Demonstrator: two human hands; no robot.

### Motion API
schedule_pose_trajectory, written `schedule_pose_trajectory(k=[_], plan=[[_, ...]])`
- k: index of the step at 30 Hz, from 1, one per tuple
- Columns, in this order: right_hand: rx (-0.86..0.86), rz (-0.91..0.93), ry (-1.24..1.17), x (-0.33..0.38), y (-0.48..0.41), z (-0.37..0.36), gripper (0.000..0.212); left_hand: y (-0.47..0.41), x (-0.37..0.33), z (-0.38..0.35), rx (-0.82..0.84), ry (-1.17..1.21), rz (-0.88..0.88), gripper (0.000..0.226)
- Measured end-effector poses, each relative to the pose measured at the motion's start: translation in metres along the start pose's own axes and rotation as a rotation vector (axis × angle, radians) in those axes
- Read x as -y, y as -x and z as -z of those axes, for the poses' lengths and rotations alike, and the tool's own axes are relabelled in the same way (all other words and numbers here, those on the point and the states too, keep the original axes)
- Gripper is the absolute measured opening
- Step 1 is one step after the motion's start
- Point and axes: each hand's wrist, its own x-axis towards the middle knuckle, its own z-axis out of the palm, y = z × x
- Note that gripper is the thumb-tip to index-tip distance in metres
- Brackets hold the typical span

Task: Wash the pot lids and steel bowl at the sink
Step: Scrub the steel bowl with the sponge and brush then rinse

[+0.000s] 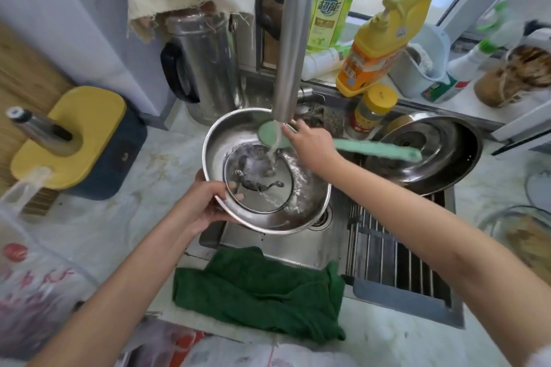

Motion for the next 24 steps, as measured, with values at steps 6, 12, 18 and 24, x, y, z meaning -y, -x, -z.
schedule_pose_trajectory(k=[6,12,18,24], plan=[[0.743,-0.062,-0.394,0.013,0.069,-0.003,0.023,-0.005,0.016,-0.022,-0.053,-0.085,-0.136,0.063],[0.867,-0.054,-1.277,0.028,0.081,-0.002,0.035,-0.013,0.030,-0.034,-0.055,0.024,-0.106,0.050],[0.695,-0.144,-0.700,-0.002,0.081,-0.017,0.036,-0.007,0.025,-0.021,0.012,-0.009,-0.196,0.071],[0.051,-0.422,-0.532,-0.041,0.075,-0.020,0.043,0.004,0.020,-0.016,0.080,-0.104,-0.214,0.085]])
